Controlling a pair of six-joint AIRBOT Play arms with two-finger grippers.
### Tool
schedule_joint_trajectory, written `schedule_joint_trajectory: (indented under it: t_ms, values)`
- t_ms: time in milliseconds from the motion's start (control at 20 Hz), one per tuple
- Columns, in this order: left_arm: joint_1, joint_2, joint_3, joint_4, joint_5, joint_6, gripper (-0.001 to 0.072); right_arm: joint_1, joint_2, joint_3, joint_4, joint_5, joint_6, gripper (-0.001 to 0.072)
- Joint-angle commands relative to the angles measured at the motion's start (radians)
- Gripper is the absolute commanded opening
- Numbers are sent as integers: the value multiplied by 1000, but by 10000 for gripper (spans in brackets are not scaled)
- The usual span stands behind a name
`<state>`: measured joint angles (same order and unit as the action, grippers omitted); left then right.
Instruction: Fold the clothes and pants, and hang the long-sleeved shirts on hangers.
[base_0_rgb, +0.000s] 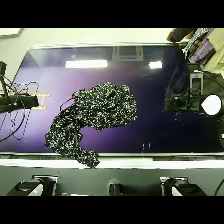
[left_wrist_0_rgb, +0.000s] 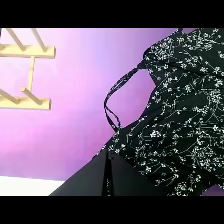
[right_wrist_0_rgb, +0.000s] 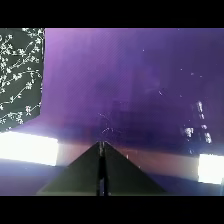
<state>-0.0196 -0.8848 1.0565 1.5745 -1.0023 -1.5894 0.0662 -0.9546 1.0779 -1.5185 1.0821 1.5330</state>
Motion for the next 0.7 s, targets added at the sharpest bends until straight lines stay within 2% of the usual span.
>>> schedule_joint_trajectory:
  t_ms: [0,650]
  values:
    - [-1,0,1,0,0,0,21,0,1,1,-1,0,1,33]
    - [-1,0,1,0,0,0,20,0,1,1,-1,-15,1,33]
